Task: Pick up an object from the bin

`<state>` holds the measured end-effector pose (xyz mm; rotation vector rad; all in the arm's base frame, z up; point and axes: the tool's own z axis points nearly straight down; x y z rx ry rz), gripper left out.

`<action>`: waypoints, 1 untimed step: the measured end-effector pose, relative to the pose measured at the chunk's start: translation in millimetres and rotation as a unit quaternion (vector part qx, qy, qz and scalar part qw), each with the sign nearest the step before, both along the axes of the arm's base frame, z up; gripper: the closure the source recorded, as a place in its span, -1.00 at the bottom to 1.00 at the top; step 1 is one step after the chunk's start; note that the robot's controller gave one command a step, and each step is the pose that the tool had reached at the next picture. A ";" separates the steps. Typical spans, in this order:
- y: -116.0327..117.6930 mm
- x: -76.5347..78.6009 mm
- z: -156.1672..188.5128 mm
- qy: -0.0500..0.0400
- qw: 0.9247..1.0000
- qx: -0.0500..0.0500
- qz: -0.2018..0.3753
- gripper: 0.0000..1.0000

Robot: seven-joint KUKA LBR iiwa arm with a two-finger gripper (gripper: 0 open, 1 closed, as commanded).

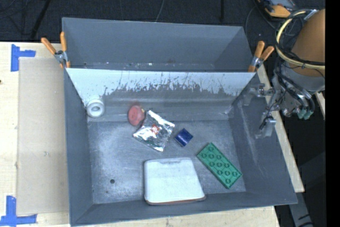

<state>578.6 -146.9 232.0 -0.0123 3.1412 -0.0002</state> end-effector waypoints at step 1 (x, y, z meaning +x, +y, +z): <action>-1.2 -57.6 -151.8 0.005 0.998 0.002 0.061 -1.00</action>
Offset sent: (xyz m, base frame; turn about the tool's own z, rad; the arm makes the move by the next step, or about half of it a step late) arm -0.0550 -0.0026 -0.1465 -0.1230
